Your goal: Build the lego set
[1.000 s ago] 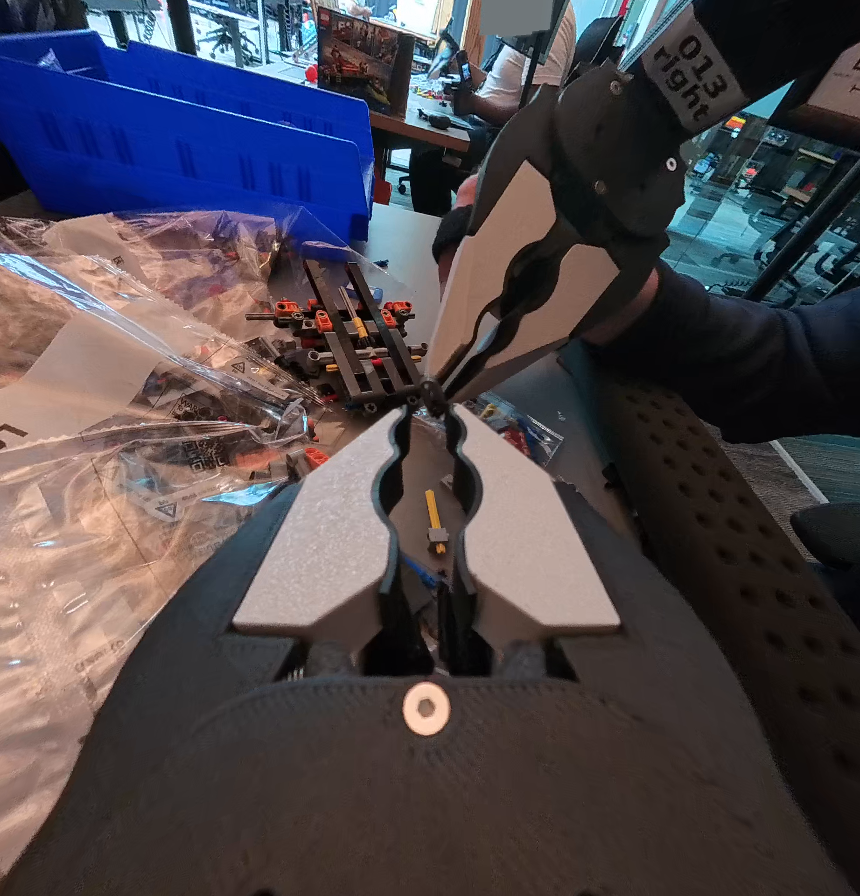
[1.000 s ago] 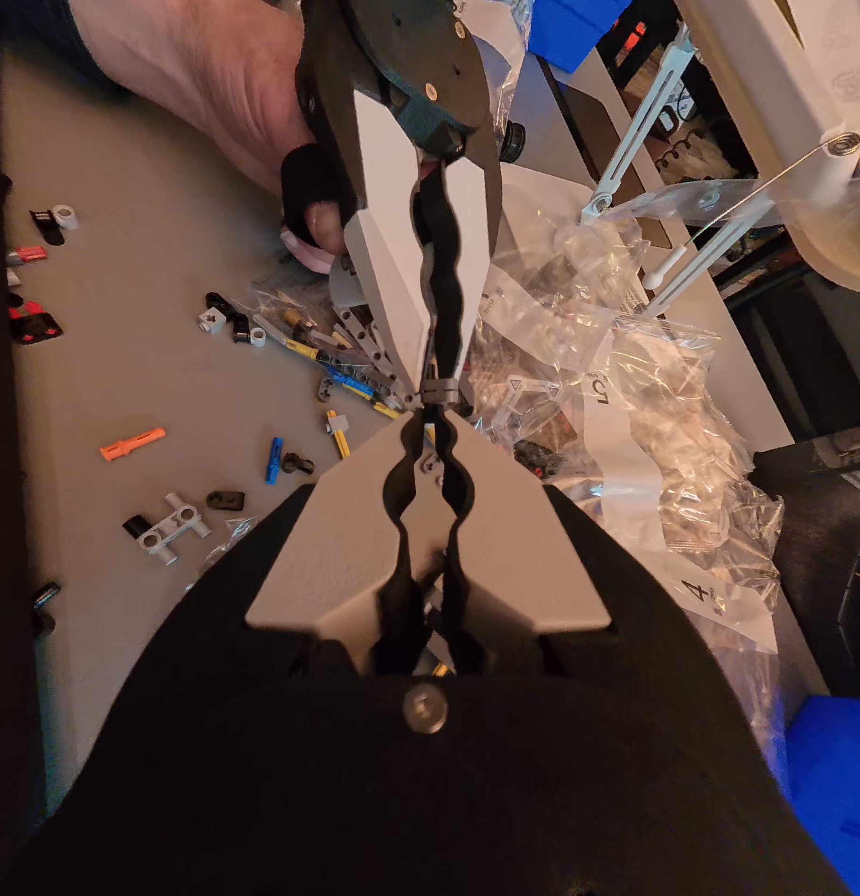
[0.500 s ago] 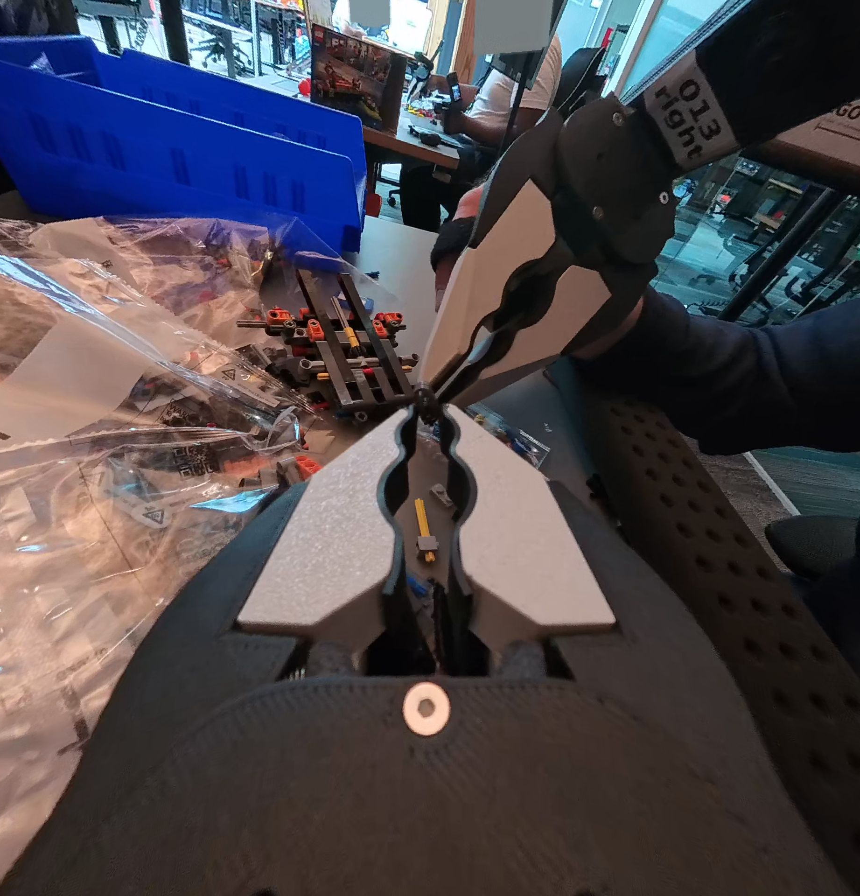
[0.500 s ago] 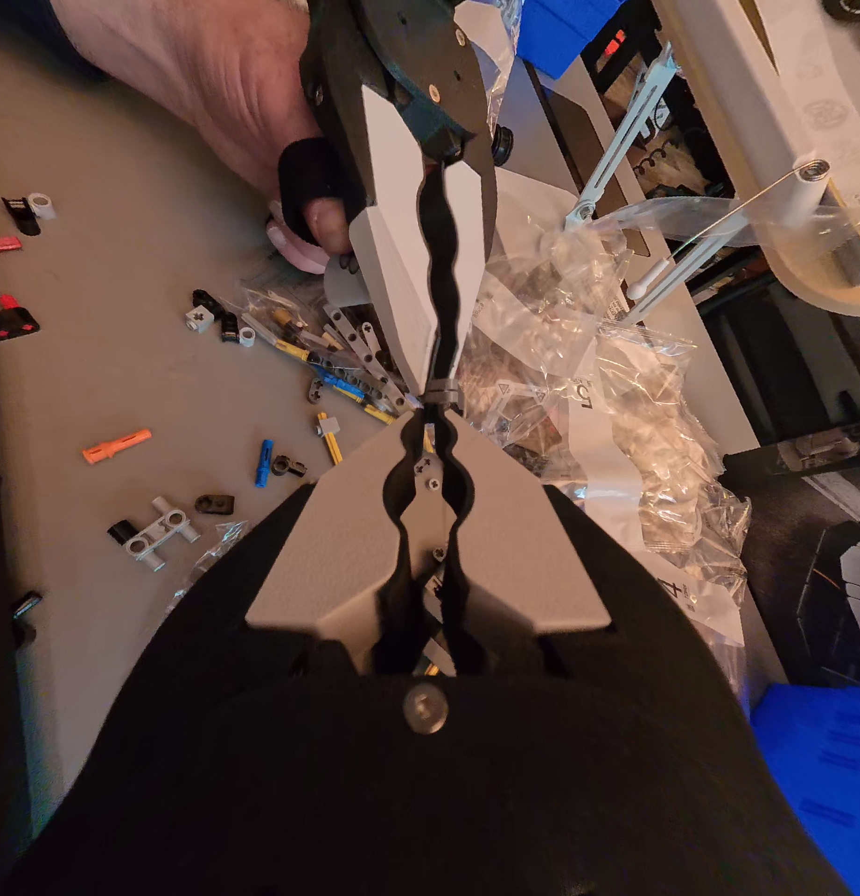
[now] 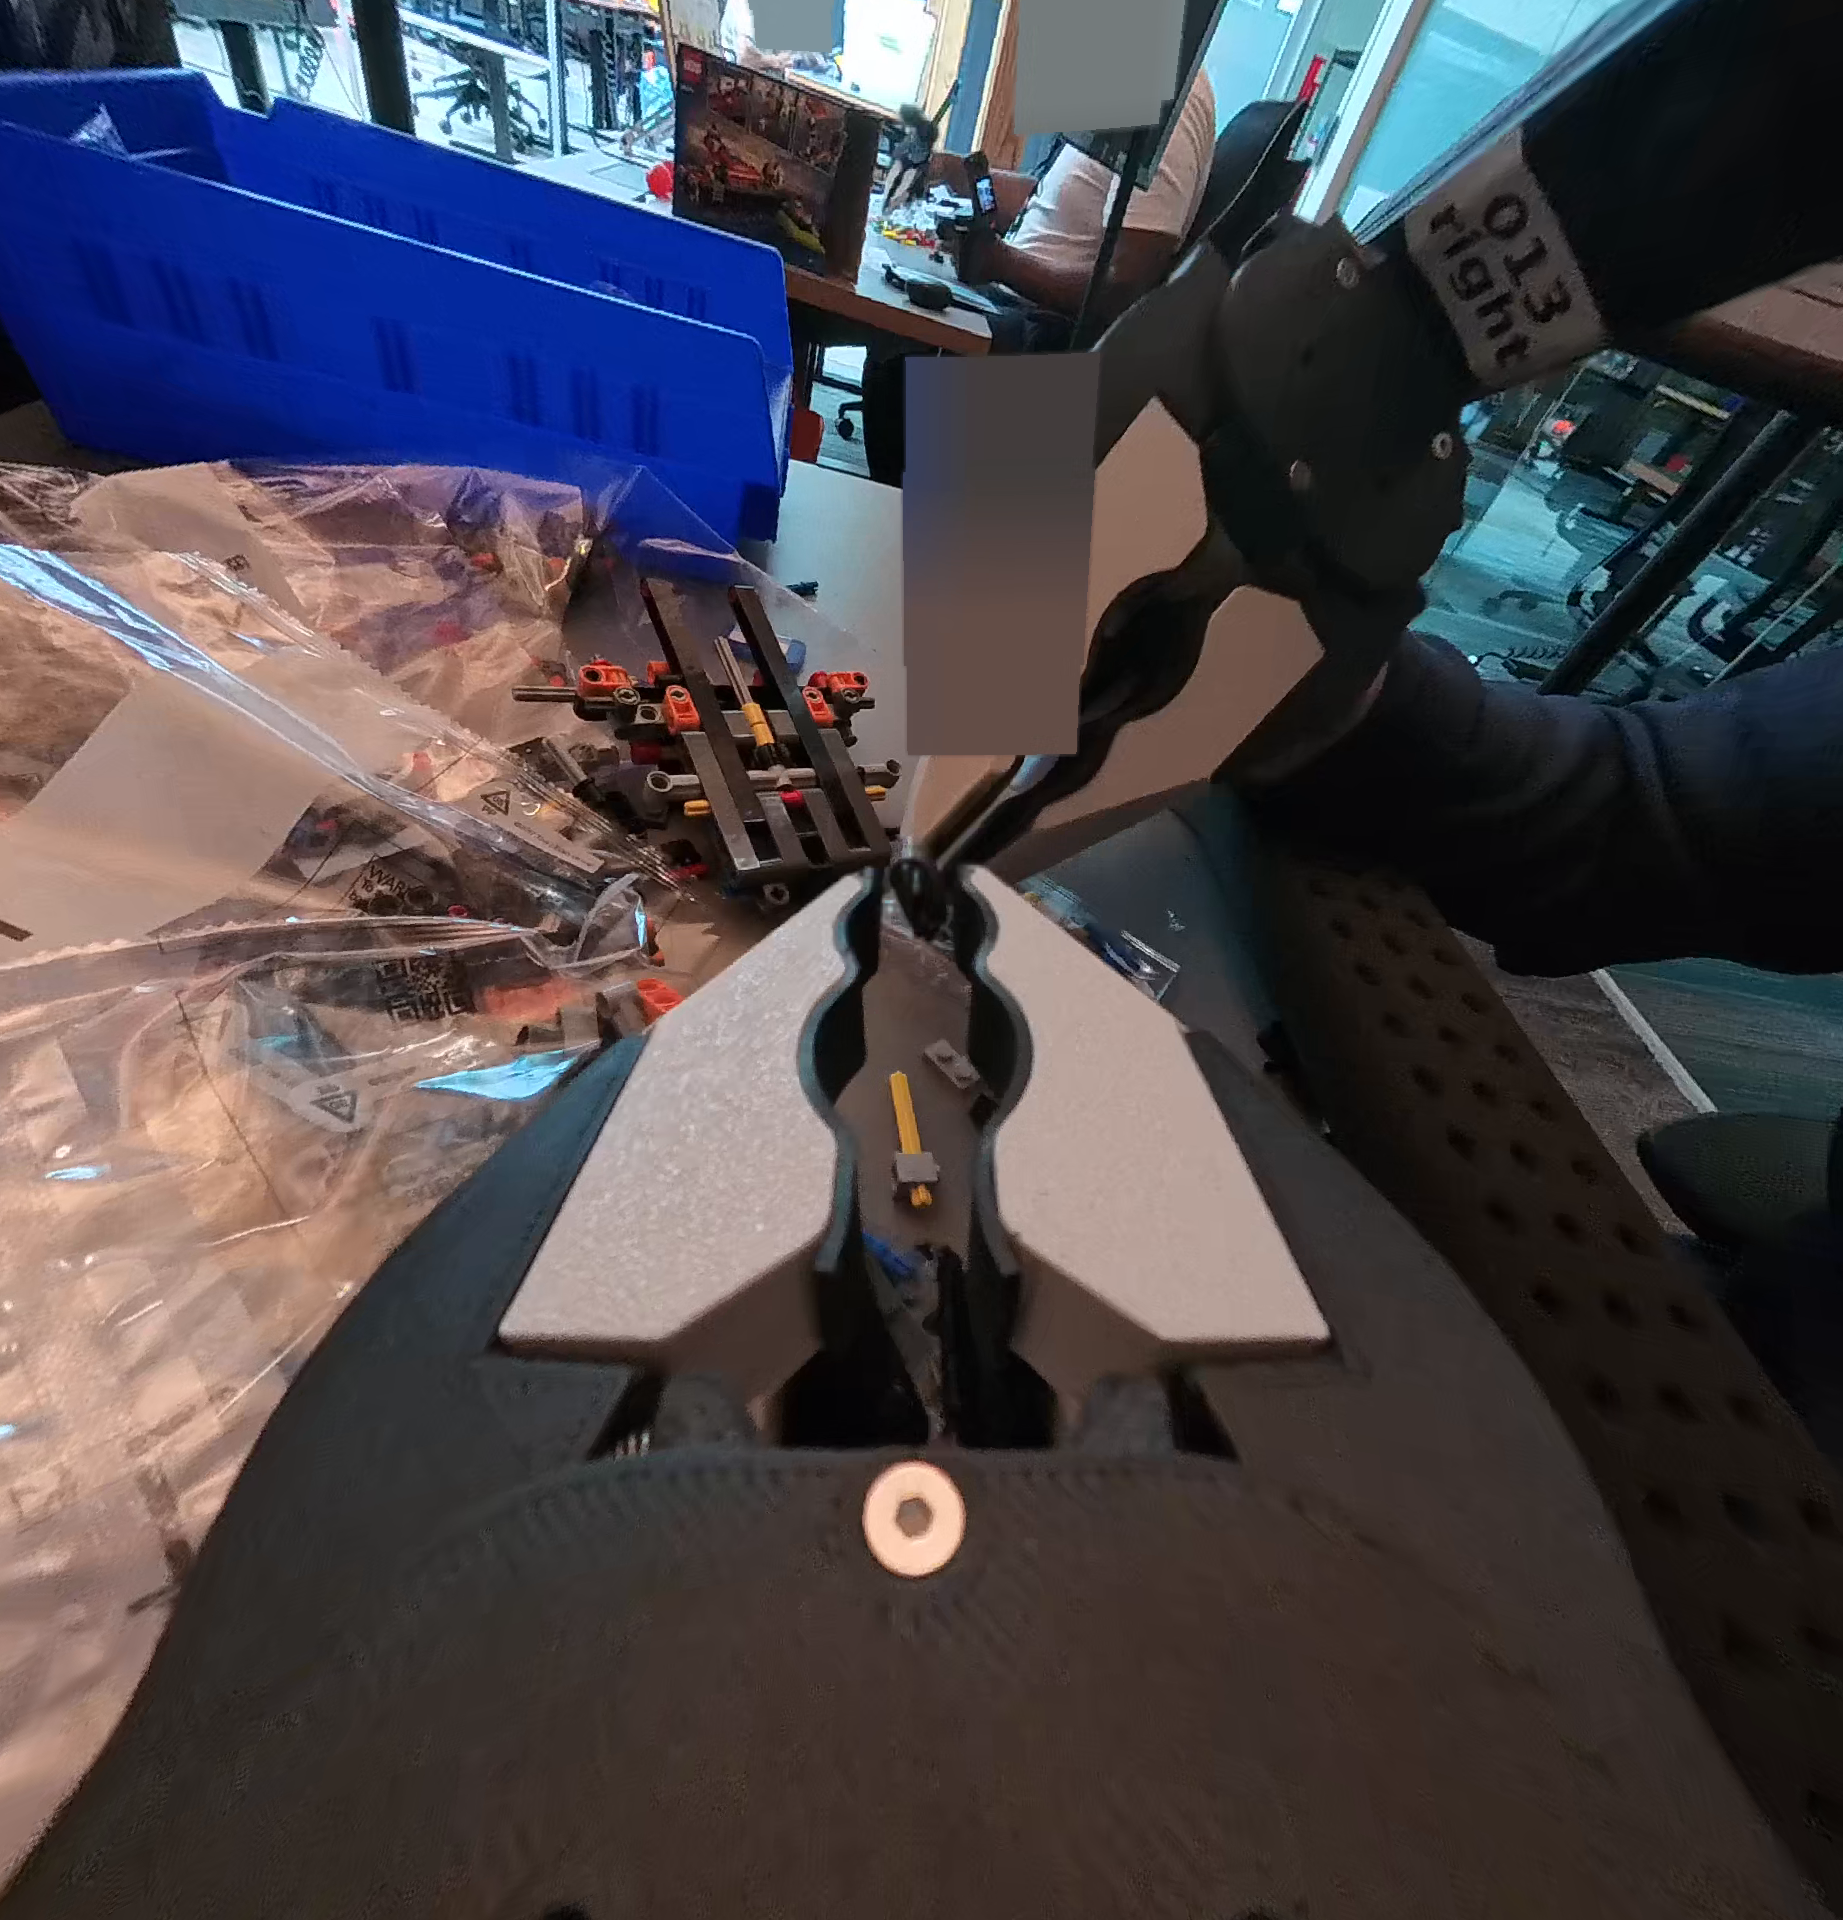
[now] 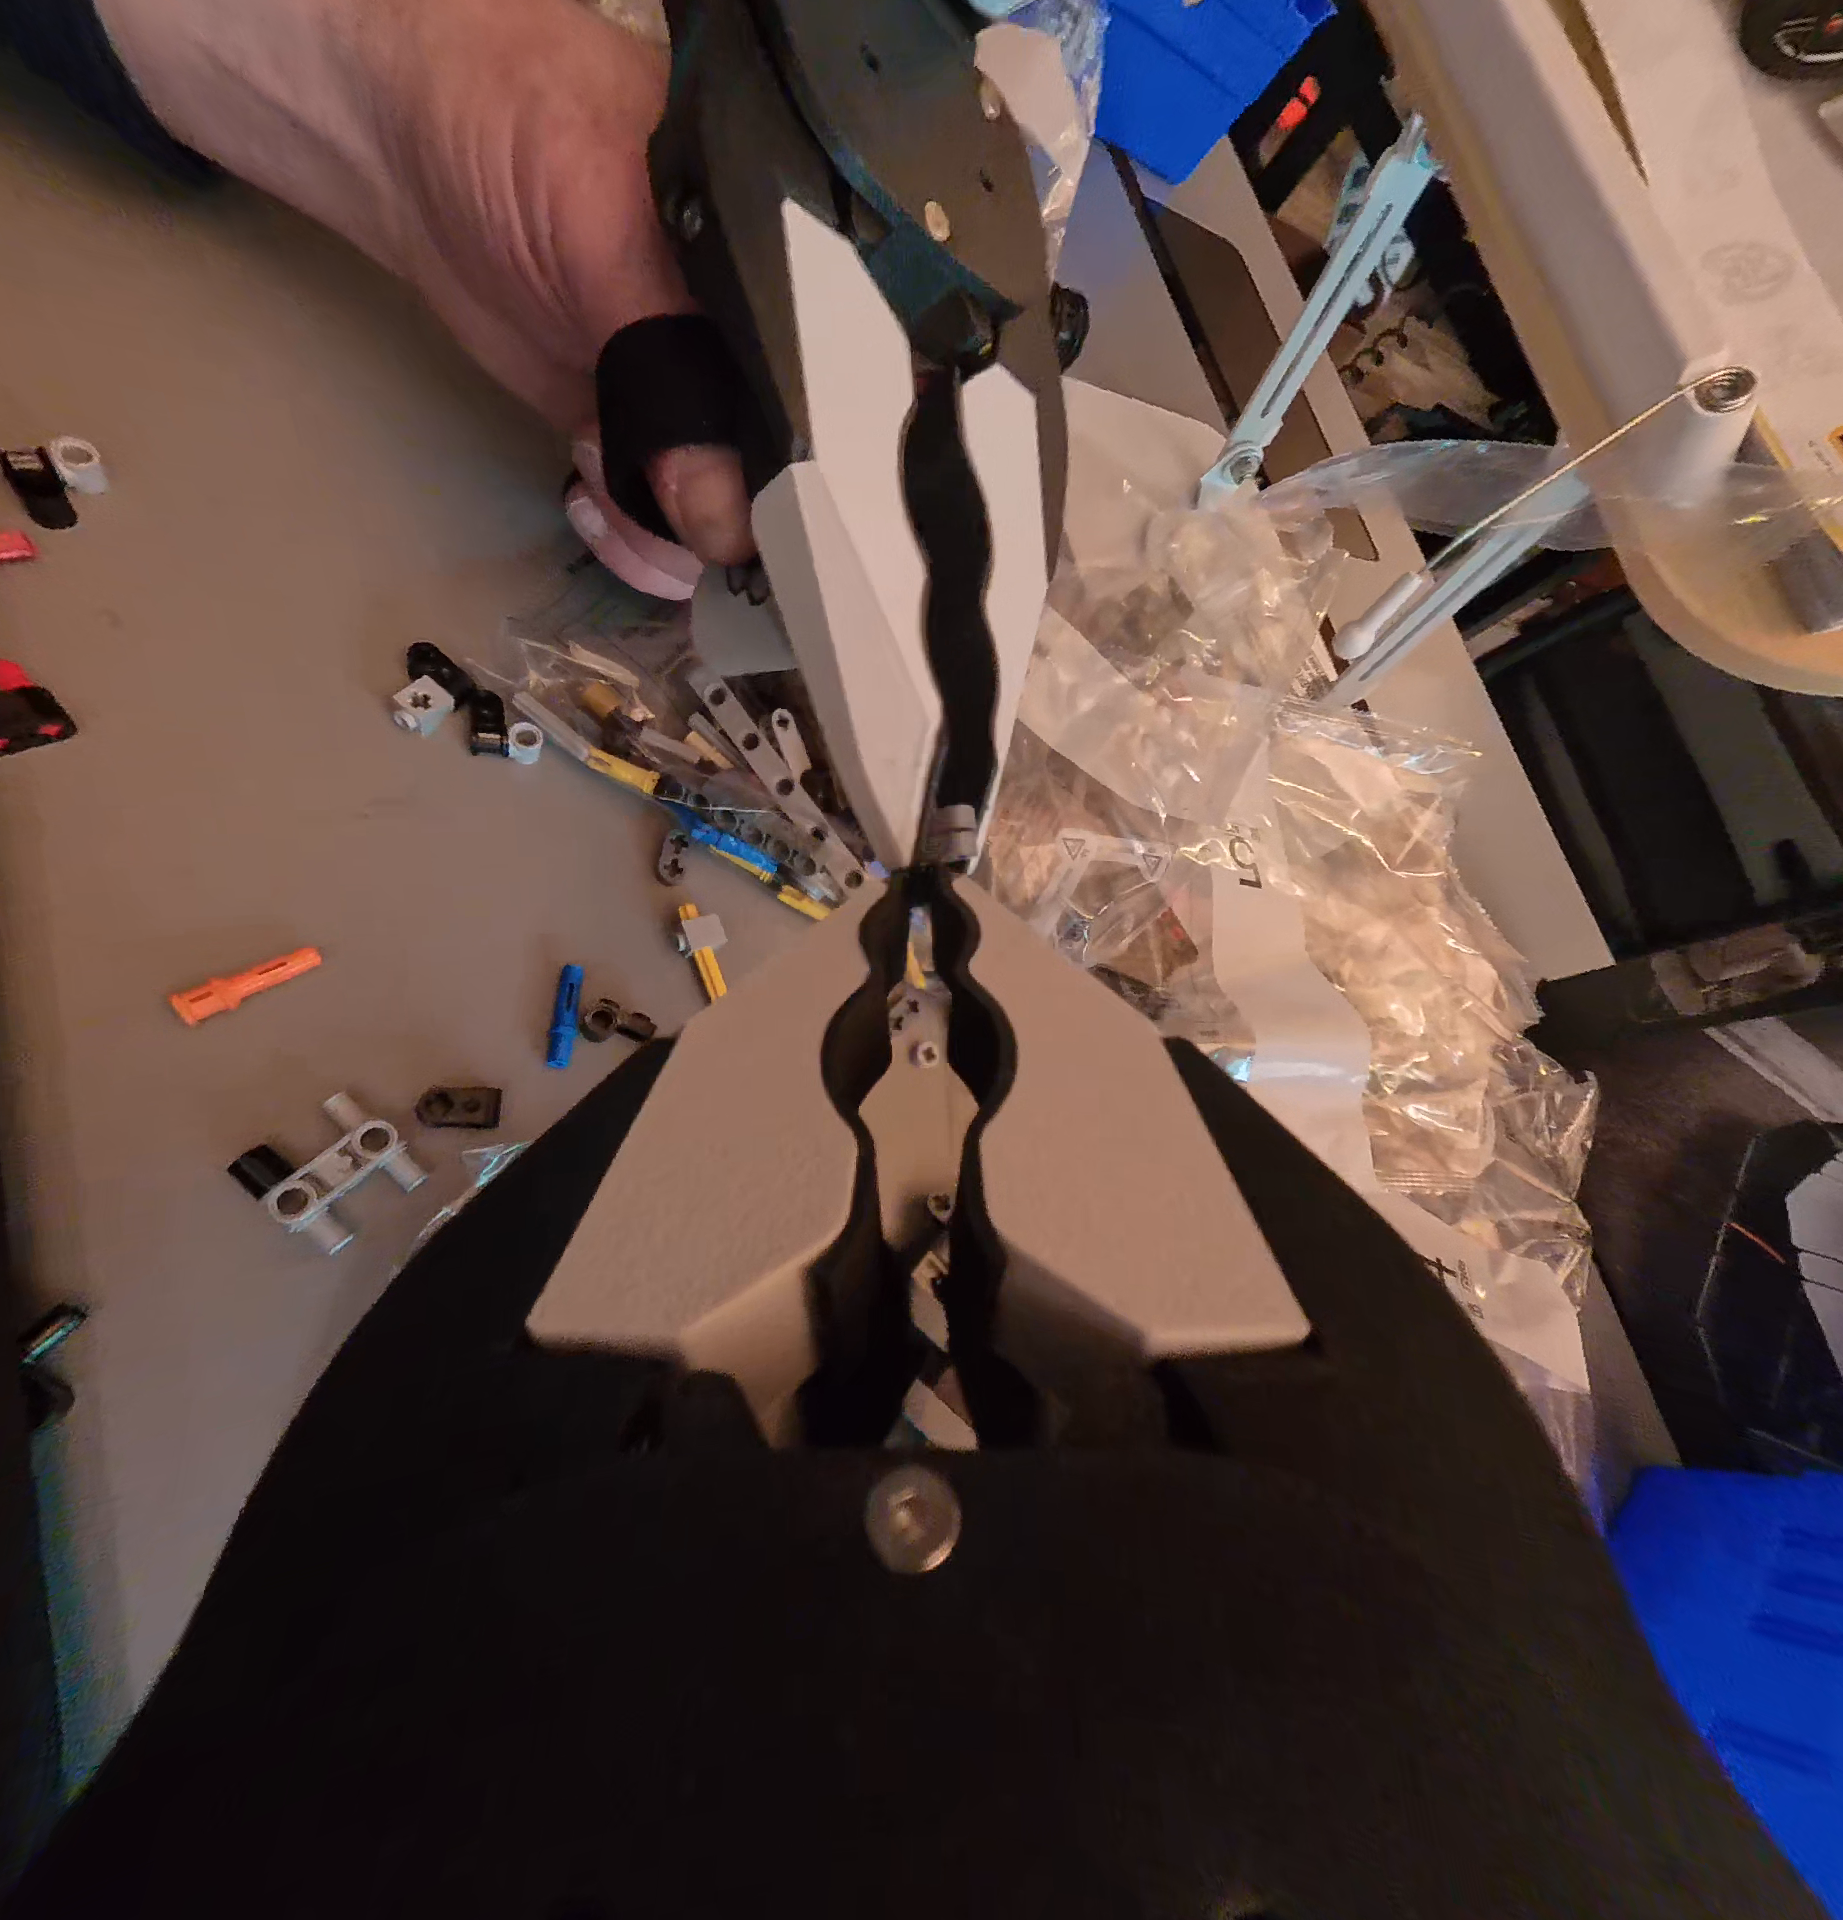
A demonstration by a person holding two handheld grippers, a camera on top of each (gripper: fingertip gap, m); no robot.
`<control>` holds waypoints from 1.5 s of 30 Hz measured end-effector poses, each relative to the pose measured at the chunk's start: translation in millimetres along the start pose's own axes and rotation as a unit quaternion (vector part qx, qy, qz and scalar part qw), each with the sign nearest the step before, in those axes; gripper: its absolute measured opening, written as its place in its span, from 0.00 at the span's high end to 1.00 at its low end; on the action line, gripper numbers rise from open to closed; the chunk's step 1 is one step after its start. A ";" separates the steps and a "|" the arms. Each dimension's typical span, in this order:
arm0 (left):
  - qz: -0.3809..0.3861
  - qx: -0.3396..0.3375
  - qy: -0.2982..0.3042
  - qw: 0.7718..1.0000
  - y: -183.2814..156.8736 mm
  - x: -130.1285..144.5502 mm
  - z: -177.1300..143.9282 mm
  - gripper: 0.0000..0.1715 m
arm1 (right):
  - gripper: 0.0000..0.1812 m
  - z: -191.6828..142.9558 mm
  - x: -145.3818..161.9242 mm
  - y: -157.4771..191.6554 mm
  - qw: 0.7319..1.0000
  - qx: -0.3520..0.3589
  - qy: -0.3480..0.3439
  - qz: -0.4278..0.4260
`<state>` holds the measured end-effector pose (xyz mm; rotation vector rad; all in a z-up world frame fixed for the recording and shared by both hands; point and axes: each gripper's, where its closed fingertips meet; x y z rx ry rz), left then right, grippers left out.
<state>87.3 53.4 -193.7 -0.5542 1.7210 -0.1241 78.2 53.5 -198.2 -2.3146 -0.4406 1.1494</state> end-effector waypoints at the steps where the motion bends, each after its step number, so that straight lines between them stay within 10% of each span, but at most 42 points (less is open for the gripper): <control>1: 0.000 0.000 -0.001 1.000 -0.4 -0.1 0.7 0.92 | 1.00 -0.8 -0.7 -1.0 1.000 0.001 -0.003 0.004; 26: 0.079 -0.033 0.034 0.996 1.1 -1.9 -16.3 0.97 | 1.00 -11.3 16.7 -8.0 0.999 0.007 0.025 0.020; 29: 0.047 -0.052 -0.020 0.997 21.2 -21.8 -52.5 0.97 | 1.00 -25.4 -6.6 -17.3 0.994 -0.006 -0.072 0.085; 45: -0.009 0.027 0.031 0.999 -15.2 0.1 -2.3 0.97 | 0.88 8.2 -10.9 -2.1 0.990 0.077 0.028 -0.117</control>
Point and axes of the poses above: each gripper's, where its closed fingertips meet, z out along the fingers, x out of its underside, y = z × x across the jaws, and after that the axes turned 8 degrees about -z, right-handed
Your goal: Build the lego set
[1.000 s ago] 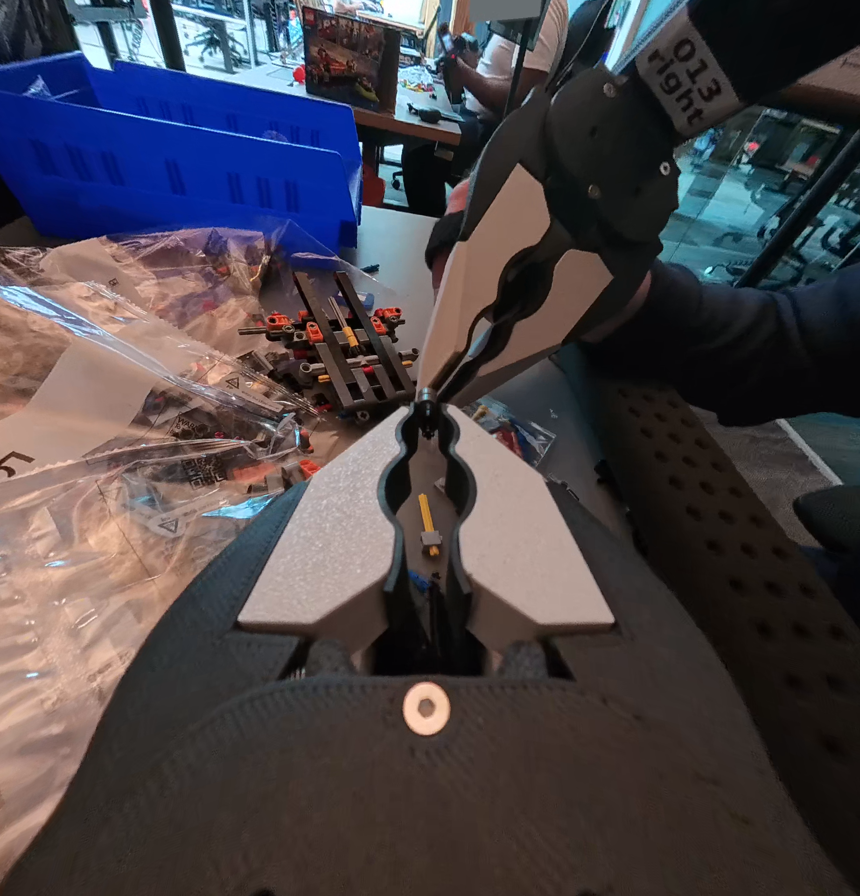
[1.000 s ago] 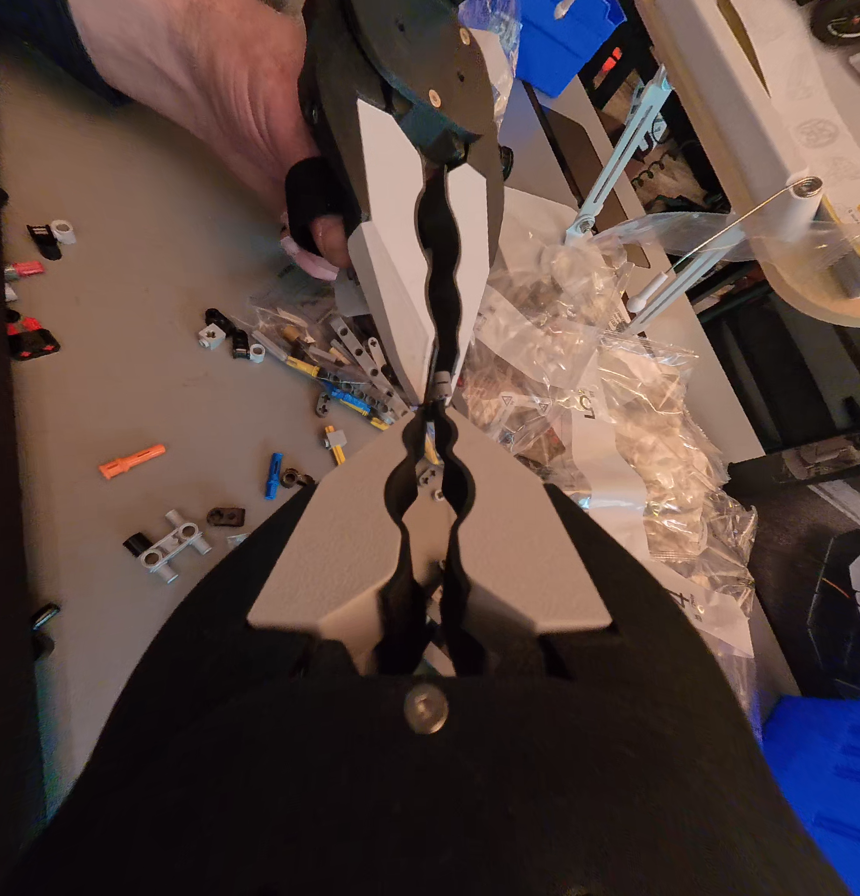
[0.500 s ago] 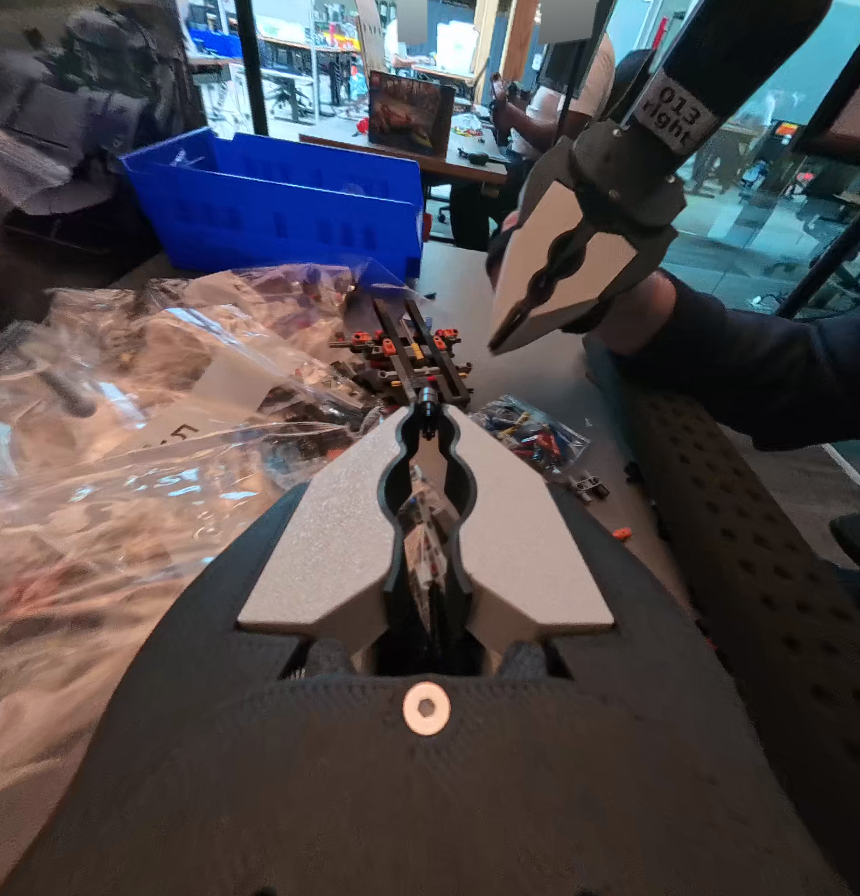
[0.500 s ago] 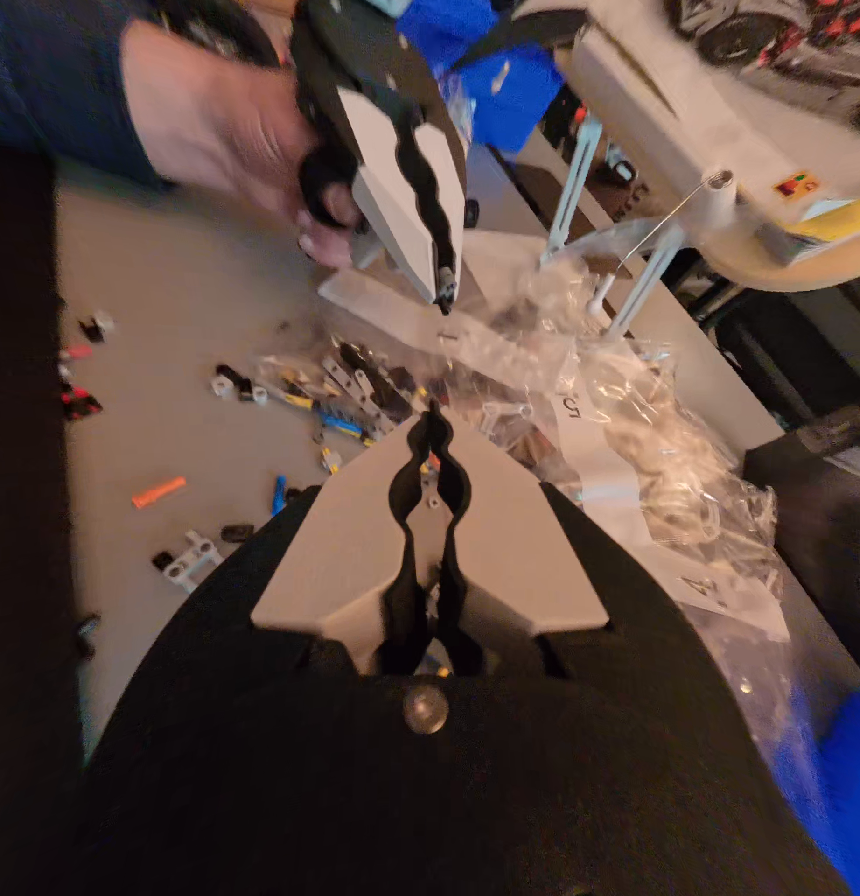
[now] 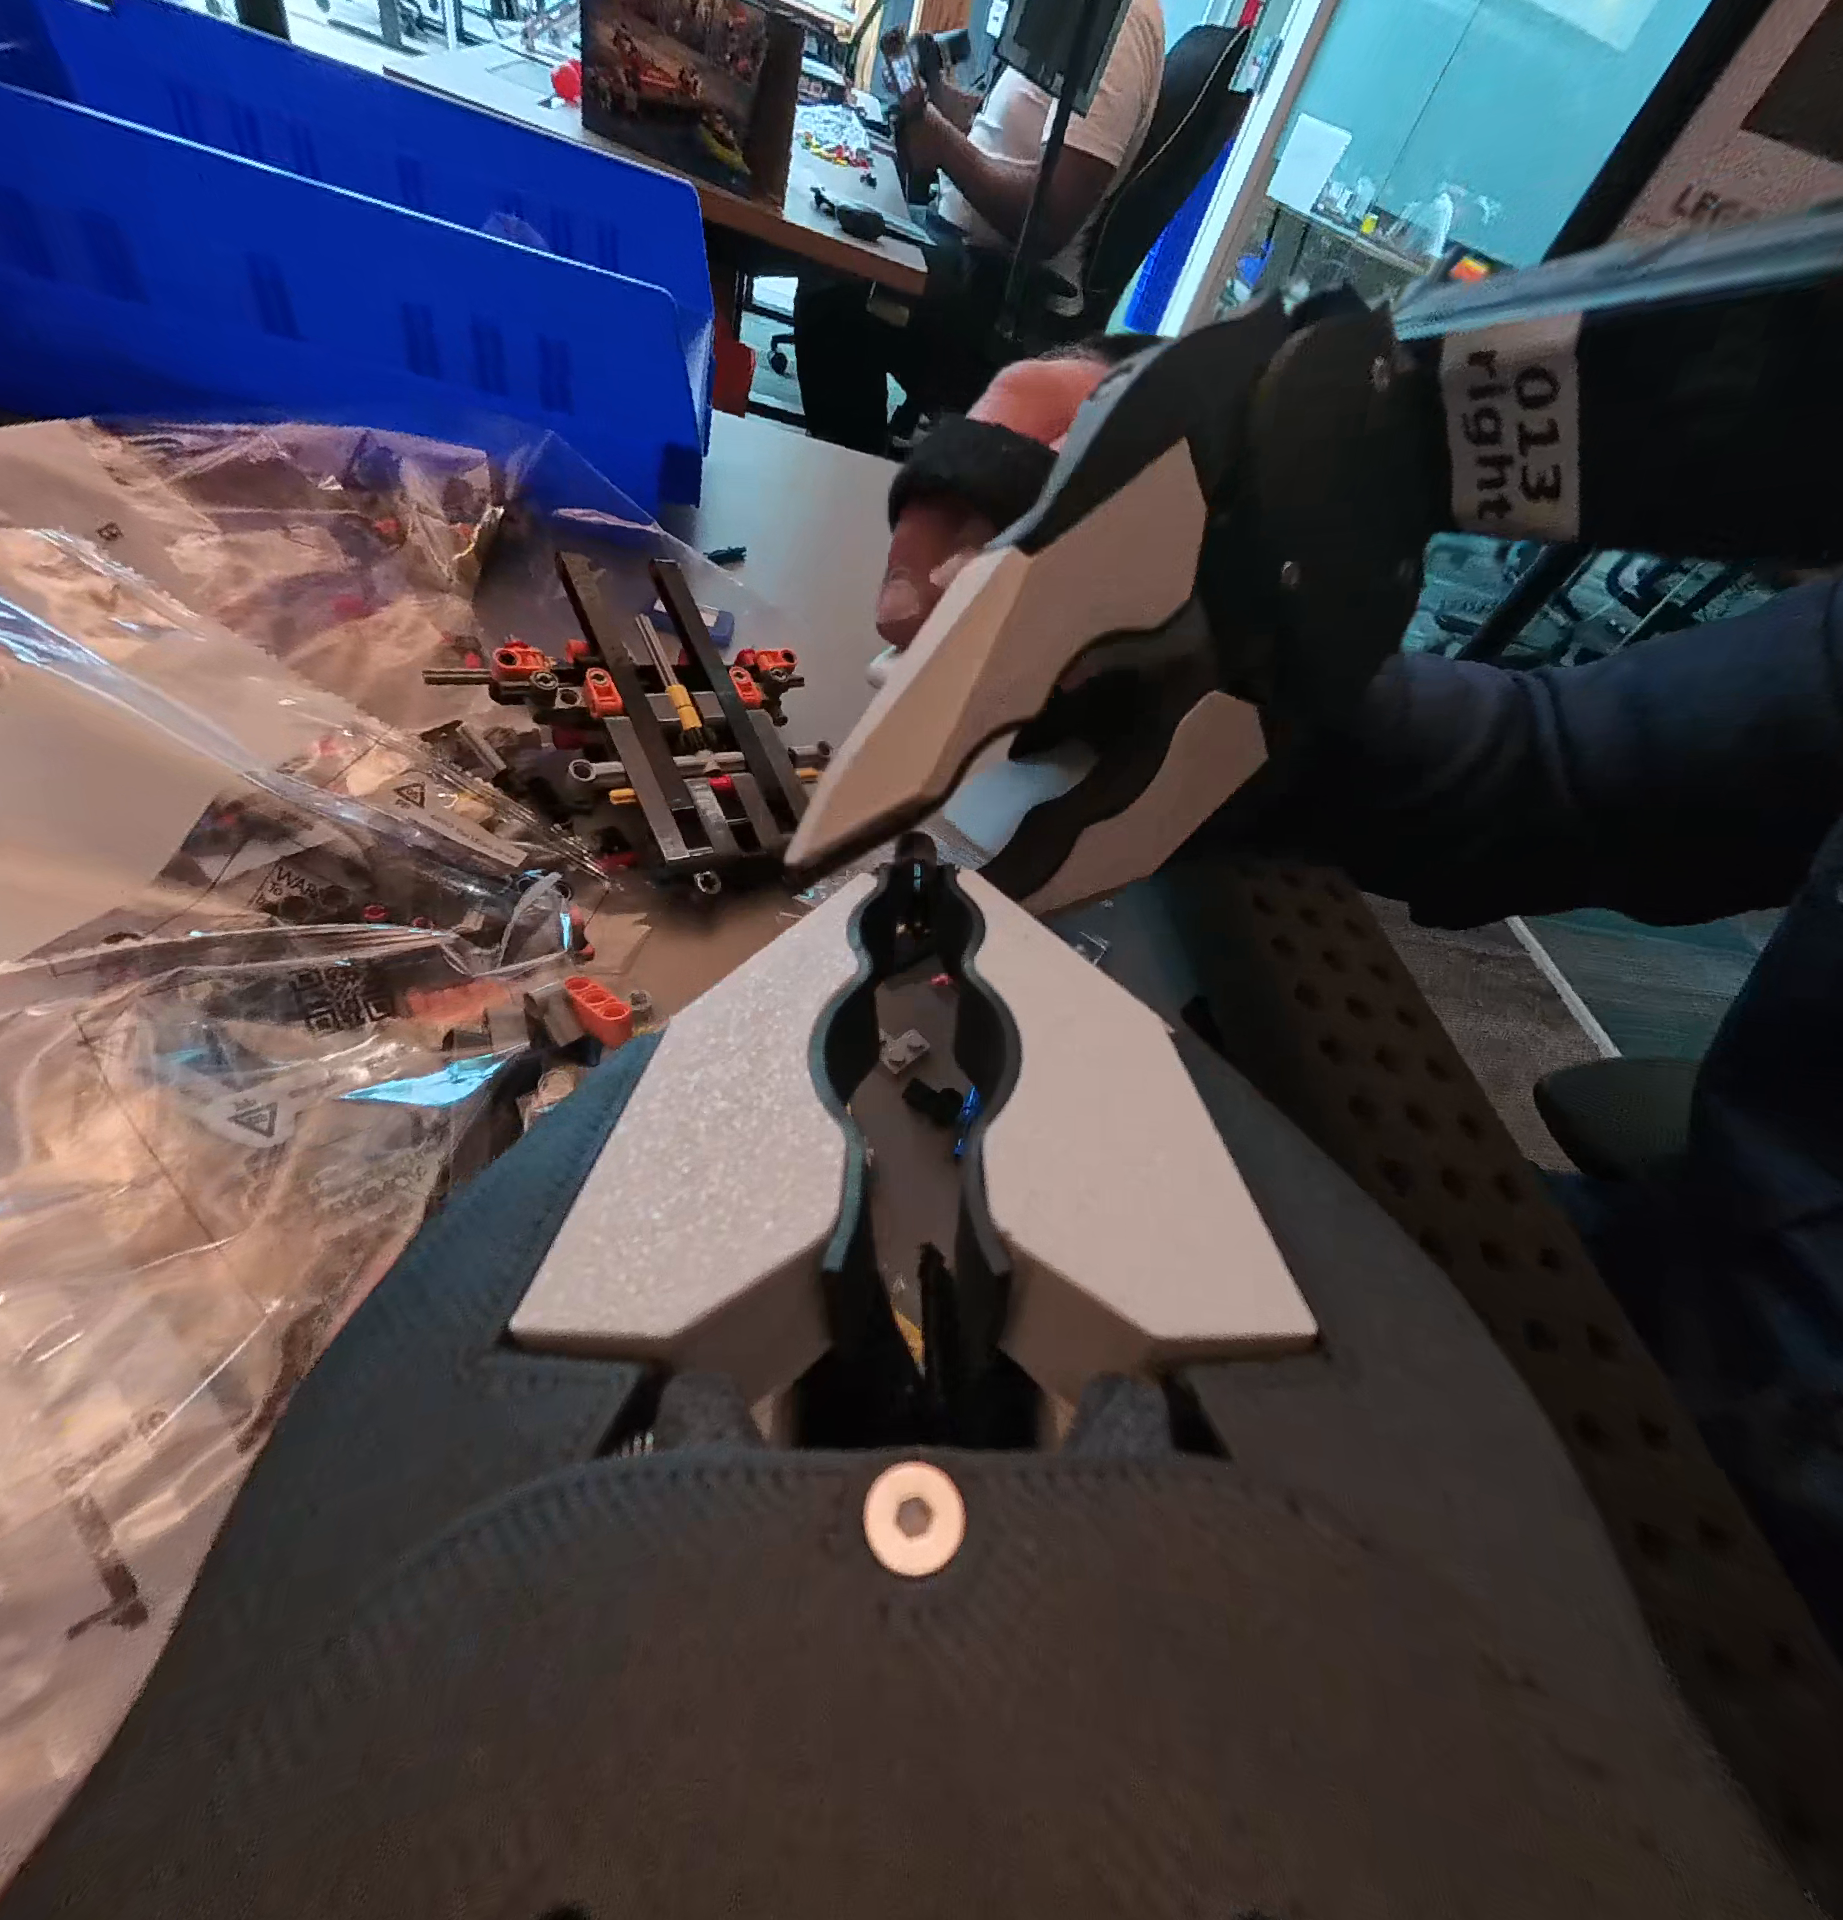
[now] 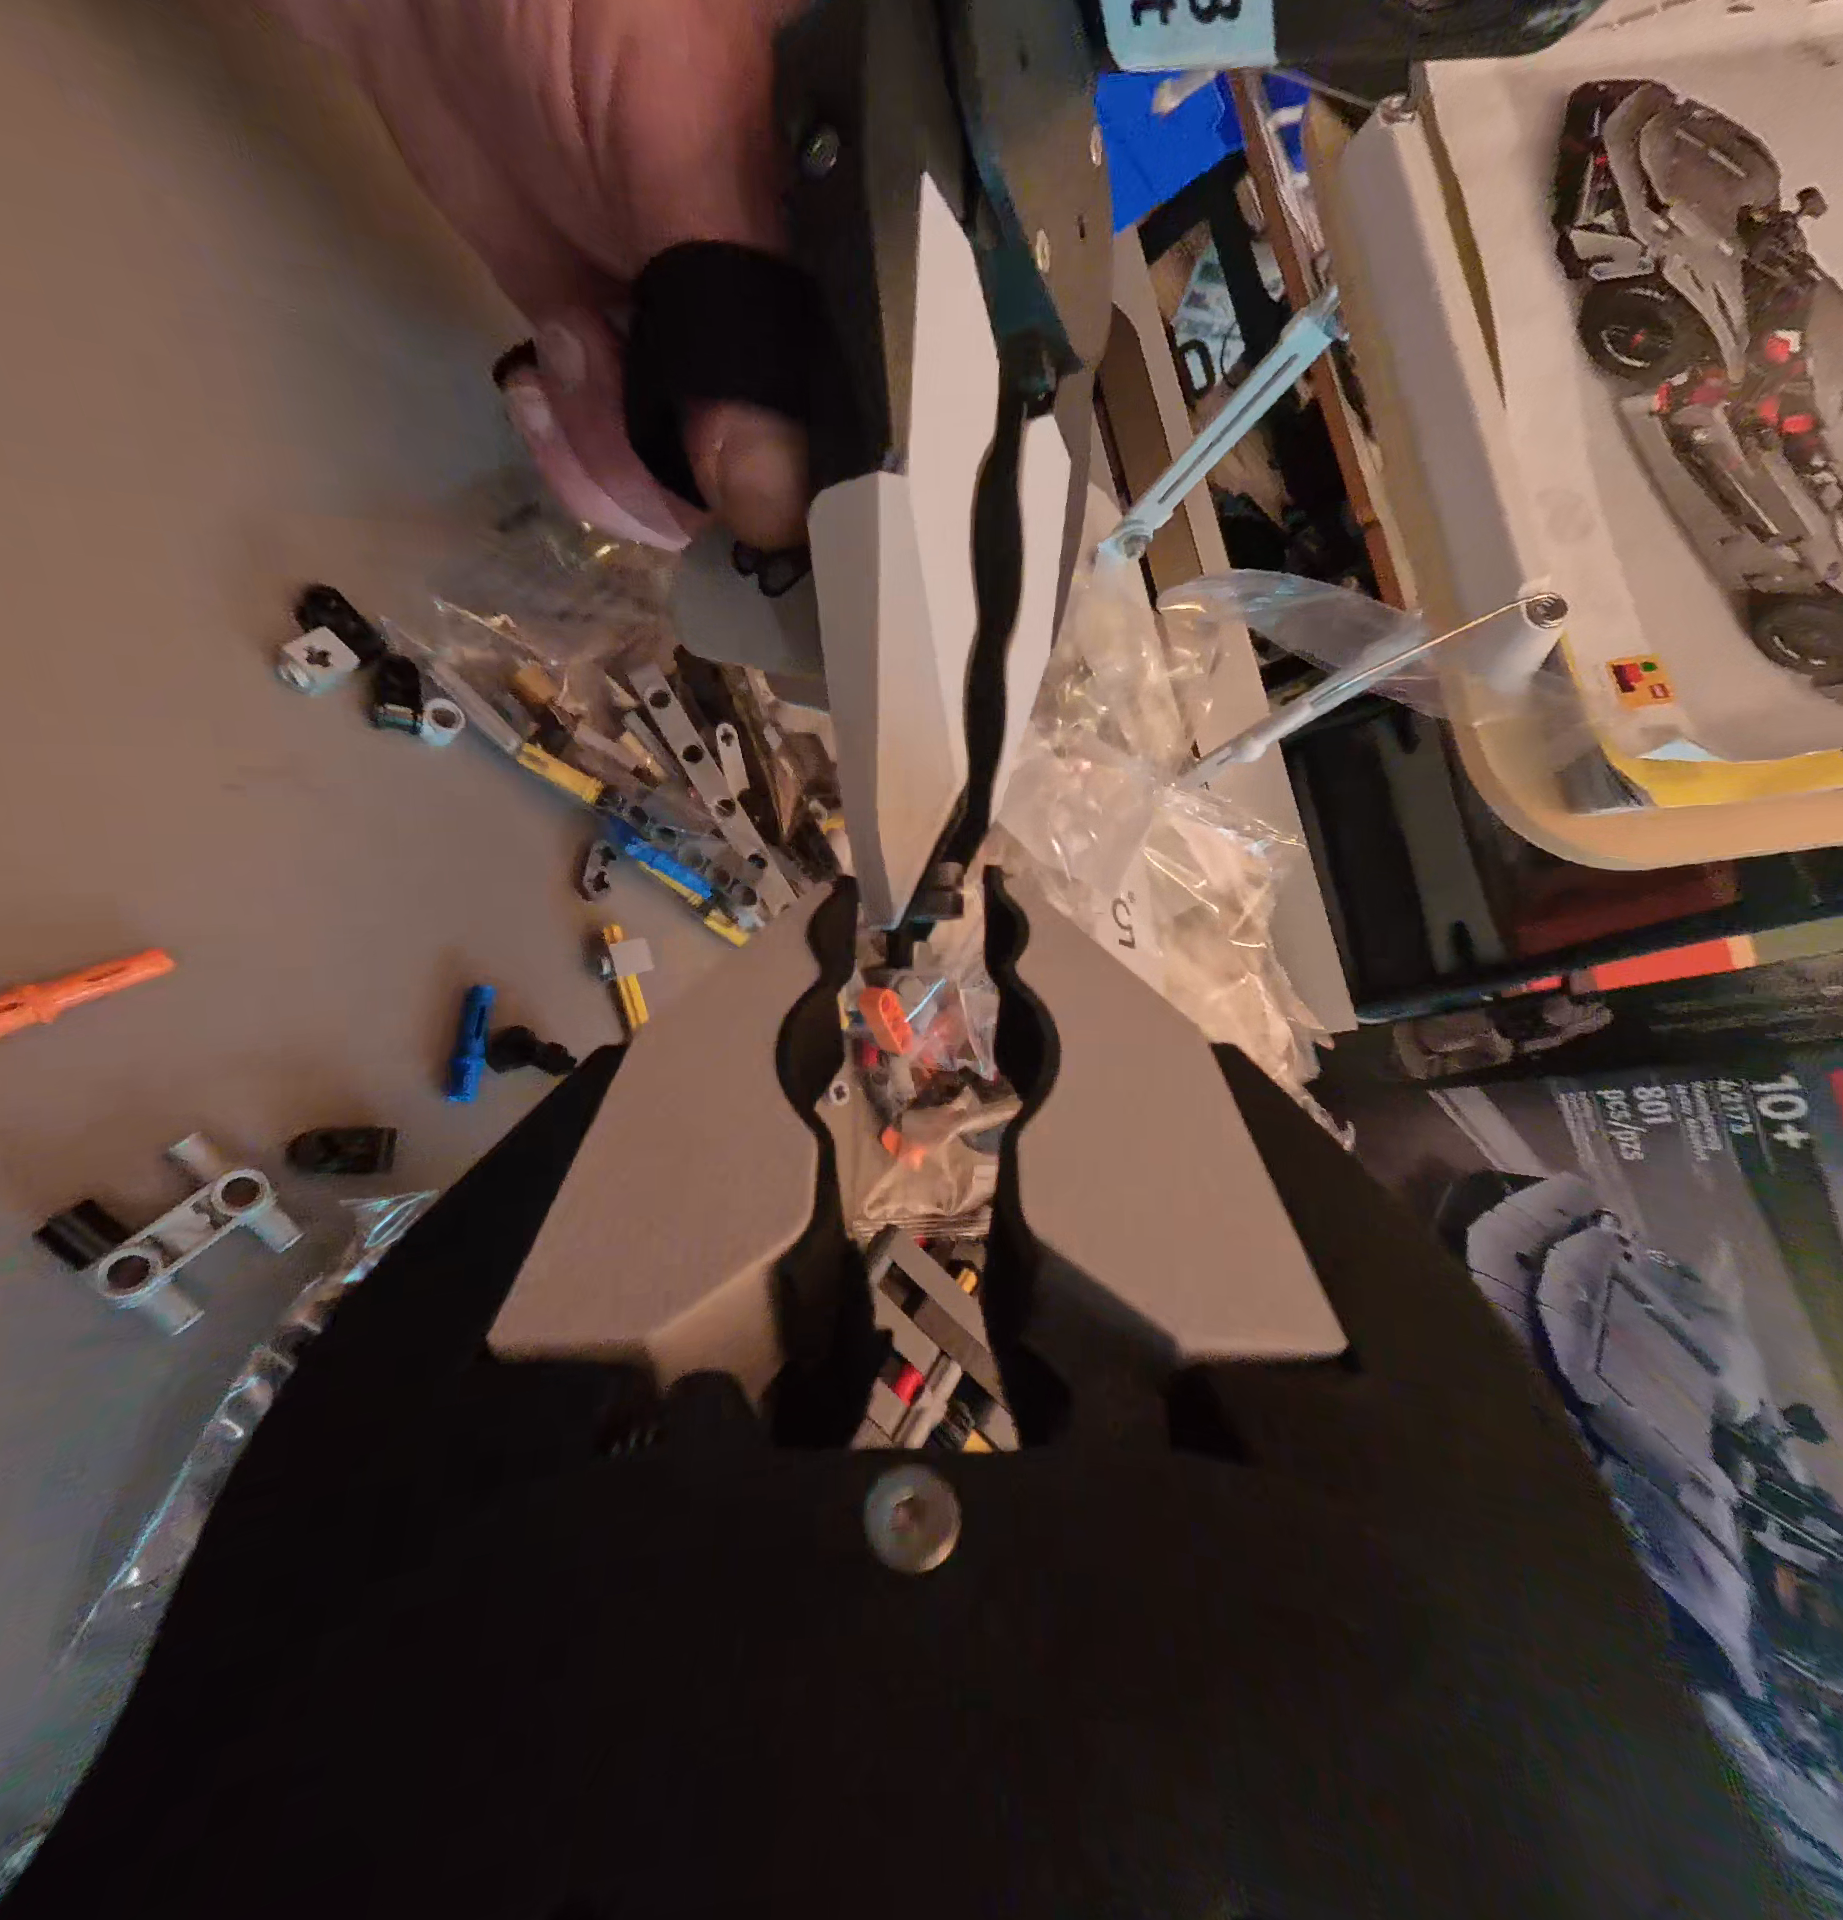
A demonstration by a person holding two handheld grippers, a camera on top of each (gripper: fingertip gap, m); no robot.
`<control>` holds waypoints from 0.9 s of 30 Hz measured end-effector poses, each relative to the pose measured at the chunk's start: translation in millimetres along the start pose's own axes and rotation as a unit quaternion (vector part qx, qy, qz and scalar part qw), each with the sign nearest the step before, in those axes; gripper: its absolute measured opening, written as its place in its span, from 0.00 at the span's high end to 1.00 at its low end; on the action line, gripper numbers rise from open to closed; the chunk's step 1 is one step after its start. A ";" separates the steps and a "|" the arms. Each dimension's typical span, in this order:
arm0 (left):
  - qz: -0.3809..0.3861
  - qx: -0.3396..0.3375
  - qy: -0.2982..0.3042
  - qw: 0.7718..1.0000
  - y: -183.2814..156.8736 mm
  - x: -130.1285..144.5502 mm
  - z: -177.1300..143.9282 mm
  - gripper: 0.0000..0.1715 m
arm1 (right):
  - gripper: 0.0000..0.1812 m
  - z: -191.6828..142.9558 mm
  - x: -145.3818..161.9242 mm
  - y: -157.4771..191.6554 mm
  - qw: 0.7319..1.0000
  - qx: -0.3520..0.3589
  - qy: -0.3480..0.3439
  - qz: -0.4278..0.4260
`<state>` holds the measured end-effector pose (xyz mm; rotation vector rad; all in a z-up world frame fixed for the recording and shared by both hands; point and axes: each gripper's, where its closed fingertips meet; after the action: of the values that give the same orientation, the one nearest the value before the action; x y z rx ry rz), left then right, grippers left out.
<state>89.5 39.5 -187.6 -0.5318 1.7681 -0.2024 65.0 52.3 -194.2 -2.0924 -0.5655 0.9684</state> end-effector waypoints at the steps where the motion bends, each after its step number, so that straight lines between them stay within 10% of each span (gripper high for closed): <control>1: -0.005 -0.002 -0.004 1.000 0.9 -0.9 0.1 0.97 | 0.91 1.0 1.4 0.1 1.000 0.003 0.009 -0.005; 27: 0.018 -0.030 0.025 0.999 1.1 2.7 -2.6 0.97 | 0.94 1.8 6.5 1.9 0.998 0.013 0.065 -0.021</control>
<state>86.3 38.9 -189.6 -0.5425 1.8357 -0.1395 67.7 56.2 -199.4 -2.0934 -0.5258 0.8046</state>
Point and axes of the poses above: each gripper's, where its closed fingertips meet, z out along the fingers, x out of its underside, y = z × x across the jaws, and after that the axes turned 8 degrees about -z, right-handed
